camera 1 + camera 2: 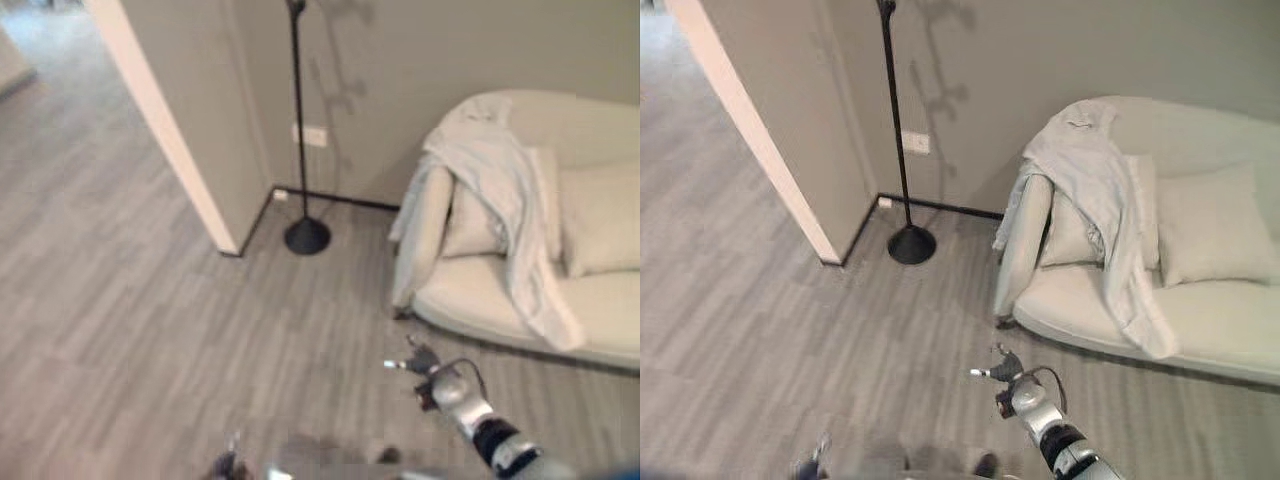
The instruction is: Hang the clothes on the sofa on the clothes rack.
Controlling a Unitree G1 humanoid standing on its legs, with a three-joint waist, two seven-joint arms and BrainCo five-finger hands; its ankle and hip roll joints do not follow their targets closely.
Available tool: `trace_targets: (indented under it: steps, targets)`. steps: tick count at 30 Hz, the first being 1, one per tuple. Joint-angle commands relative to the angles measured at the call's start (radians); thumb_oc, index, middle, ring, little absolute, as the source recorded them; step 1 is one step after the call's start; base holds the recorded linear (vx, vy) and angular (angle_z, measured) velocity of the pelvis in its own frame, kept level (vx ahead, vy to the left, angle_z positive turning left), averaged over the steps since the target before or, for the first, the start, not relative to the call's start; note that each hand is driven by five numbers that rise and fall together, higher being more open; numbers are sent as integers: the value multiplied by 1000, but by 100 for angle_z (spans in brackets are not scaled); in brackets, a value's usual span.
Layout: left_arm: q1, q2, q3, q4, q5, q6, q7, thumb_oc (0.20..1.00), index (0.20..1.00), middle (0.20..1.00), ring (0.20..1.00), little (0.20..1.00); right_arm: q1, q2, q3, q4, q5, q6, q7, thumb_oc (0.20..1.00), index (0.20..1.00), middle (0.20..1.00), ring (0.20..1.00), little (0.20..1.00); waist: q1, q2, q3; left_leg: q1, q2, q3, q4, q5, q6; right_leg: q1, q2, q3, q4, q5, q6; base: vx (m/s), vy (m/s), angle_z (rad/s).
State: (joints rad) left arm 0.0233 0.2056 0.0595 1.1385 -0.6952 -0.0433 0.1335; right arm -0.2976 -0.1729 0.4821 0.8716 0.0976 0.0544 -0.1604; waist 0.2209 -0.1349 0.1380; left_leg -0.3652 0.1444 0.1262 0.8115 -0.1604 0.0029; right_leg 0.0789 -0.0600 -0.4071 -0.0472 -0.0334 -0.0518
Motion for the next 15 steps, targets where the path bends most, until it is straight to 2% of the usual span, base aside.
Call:
trace_targets:
  steps: [1, 2, 3, 4, 7, 9, 10, 11, 12, 13, 14, 15]
  targets:
    - [-51, 38, 44, 42, -12, -39, 3, 1000, 1000, 1000, 1000, 1000, -15, -26, -5, -53, 64, -49, 31, 1000, 1000, 1000, 1000, 1000, 37, 47, 22, 81, -16, -10, -451, 157, -52, -11, -72, -23, -23, 32, 127, 486, 143, -75]
    - [-44, 40, 52, 43, -14, -38, -1, 1000, 1000, 1000, 1000, 1000, -21, -27, 0, -66, 60, -50, 38, 1000, 1000, 1000, 1000, 1000, 52, 54, 17, 89, -9, -12, -576, 198, -71, 27, -41, -8, -36, 5, 129, 310, 132, -63]
    - [-44, 43, 67, 47, -19, -39, -3, 1000, 1000, 1000, 1000, 1000, -37, -29, 0, -76, 52, -54, 37, 1000, 1000, 1000, 1000, 1000, 70, 64, 13, 62, -9, -12, -698, 297, -83, 47, -13, -11, -36, -12, 124, 670, 223, -67]
    - [-50, 54, 90, 50, -26, -49, -5, 1000, 1000, 1000, 1000, 1000, -87, -30, -2, -104, 16, -58, 17, 1000, 1000, 1000, 1000, 1000, 96, 64, 18, 48, -20, -29, -843, 359, -94, 82, 17, 8, -11, -54, 118, 449, 191, -49]
    - [-56, 54, 93, 53, -22, -45, -9, 1000, 1000, 1000, 1000, 1000, -113, -25, -5, -124, -9, -57, 5, 1000, 1000, 1000, 1000, 1000, 107, 59, 26, 35, -18, -27, -873, 376, -98, 106, 27, 22, 10, -84, 113, 347, 114, -41]
    - [-40, 72, 132, 83, -43, -40, -9, 1000, 1000, 1000, 1000, 1000, -166, -13, -17, -190, -27, -64, -24, 1000, 1000, 1000, 1000, 1000, 125, 46, 18, 33, -4, 22, -866, 397, -82, 141, 51, 53, 65, -132, 114, 555, 242, -61]
    - [-32, 82, 147, 105, -45, -38, -9, 1000, 1000, 1000, 1000, 1000, -162, -7, -16, -212, -42, -69, -33, 1000, 1000, 1000, 1000, 1000, 127, 34, 8, 19, -9, 13, -818, 400, -72, 163, 55, 68, 70, -154, 121, 477, 229, -78]
    - [-37, 85, 149, 124, -40, -34, -8, 1000, 1000, 1000, 1000, 1000, -165, -5, -28, -229, -53, -71, -44, 1000, 1000, 1000, 1000, 1000, 131, 19, 4, -1, -20, 11, -767, 389, -64, 168, 42, 70, 96, -151, 132, 496, 267, -102]
    - [-45, 87, 142, 148, -26, -30, -3, 1000, 1000, 1000, 1000, 1000, -171, -2, -44, -230, -75, -74, -72, 1000, 1000, 1000, 1000, 1000, 138, 1, -3, -6, -32, 19, -719, 364, -48, 167, 12, 60, 150, -122, 158, 428, 267, -85]
    - [-39, 90, 143, 145, -29, -24, -3, 1000, 1000, 1000, 1000, 1000, -168, -1, -45, -242, -95, -67, -80, 1000, 1000, 1000, 1000, 1000, 138, -3, -9, 4, -43, 21, -701, 347, -37, 150, -14, 56, 196, -106, 169, 276, 183, -54]
    - [-38, 91, 143, 145, -29, -24, -3, 1000, 1000, 1000, 1000, 1000, -167, -1, -45, -243, -95, -67, -80, 1000, 1000, 1000, 1000, 1000, 138, -5, -10, 3, -43, 22, -700, 345, -36, 148, -15, 56, 198, -107, 169, 552, 490, 11]
    - [-62, 108, 136, 105, -28, -36, 16, 1000, 1000, 1000, 1000, 1000, -165, -26, -99, -334, -200, -44, -153, 1000, 1000, 1000, 1000, 1000, 104, -3, -14, 45, -85, 47, -654, 262, 18, 48, -137, 36, 513, 101, 238, 457, 422, 14]
